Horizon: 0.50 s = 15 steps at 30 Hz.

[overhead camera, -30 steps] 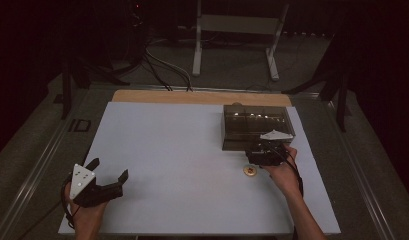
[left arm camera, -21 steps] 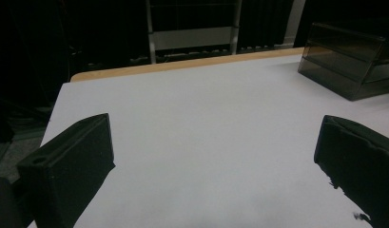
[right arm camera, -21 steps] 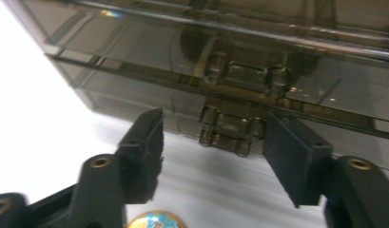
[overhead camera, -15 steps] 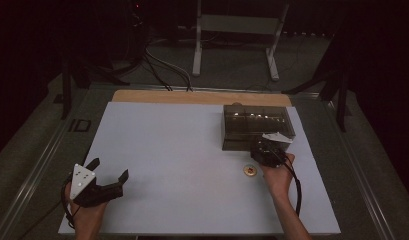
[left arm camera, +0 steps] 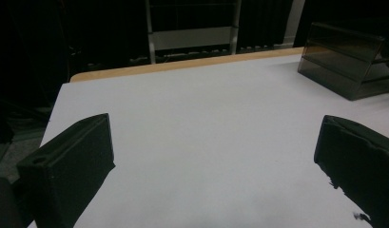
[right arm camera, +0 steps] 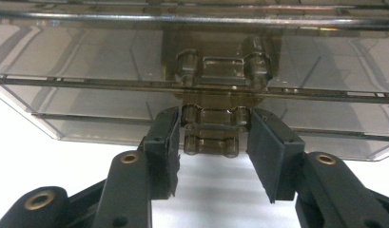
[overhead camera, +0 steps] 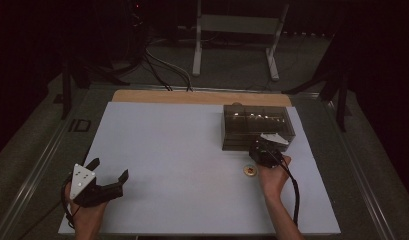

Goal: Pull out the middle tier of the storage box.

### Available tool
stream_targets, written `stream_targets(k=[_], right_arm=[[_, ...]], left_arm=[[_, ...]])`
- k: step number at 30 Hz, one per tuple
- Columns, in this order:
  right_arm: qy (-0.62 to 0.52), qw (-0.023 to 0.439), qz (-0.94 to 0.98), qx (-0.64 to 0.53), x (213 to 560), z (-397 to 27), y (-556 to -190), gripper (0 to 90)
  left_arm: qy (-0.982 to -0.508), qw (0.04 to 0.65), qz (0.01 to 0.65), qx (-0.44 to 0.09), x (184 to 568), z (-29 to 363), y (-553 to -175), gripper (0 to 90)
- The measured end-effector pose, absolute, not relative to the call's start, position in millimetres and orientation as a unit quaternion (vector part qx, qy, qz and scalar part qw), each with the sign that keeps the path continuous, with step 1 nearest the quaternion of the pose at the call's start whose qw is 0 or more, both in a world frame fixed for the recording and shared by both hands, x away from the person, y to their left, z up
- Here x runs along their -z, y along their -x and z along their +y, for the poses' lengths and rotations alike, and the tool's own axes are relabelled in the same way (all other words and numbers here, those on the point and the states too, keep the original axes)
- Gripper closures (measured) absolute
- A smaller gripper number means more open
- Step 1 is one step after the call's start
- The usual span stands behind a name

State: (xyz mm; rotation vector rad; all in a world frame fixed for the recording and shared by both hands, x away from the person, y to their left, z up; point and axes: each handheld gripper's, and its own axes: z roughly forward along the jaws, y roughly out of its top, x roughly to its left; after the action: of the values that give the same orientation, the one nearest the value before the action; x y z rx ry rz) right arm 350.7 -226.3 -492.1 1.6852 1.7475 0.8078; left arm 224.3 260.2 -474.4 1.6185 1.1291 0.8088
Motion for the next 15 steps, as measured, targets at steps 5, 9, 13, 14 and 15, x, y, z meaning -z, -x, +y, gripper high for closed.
stream_targets(k=[5, 9, 13, 14, 15], right_arm=[[-0.635, 0.289, 0.648, -0.305, 492.9, -225.5, -350.5, 55.8], [-0.638, 0.293, 0.644, -0.305, 494.2, -223.9, -350.3, 54.0], [-0.640, 0.308, 0.636, -0.301, 496.4, -219.9, -349.3, 55.6], [-0.641, 0.309, 0.634, -0.302, 496.9, -219.5, -349.0, 55.7], [-0.641, 0.311, 0.632, -0.303, 497.5, -219.1, -348.5, 55.8]], left_arm=[[-0.664, 0.484, 0.464, -0.331, 474.5, 260.0, -224.4, 0.9], [-0.665, 0.483, 0.463, -0.332, 474.4, 259.8, -224.3, 0.9], [-0.665, 0.483, 0.463, -0.332, 474.2, 260.7, -224.1, 0.9], [-0.665, 0.483, 0.463, -0.332, 474.2, 260.7, -224.1, 0.9], [-0.664, 0.483, 0.464, -0.332, 474.4, 260.4, -224.2, 0.9]])
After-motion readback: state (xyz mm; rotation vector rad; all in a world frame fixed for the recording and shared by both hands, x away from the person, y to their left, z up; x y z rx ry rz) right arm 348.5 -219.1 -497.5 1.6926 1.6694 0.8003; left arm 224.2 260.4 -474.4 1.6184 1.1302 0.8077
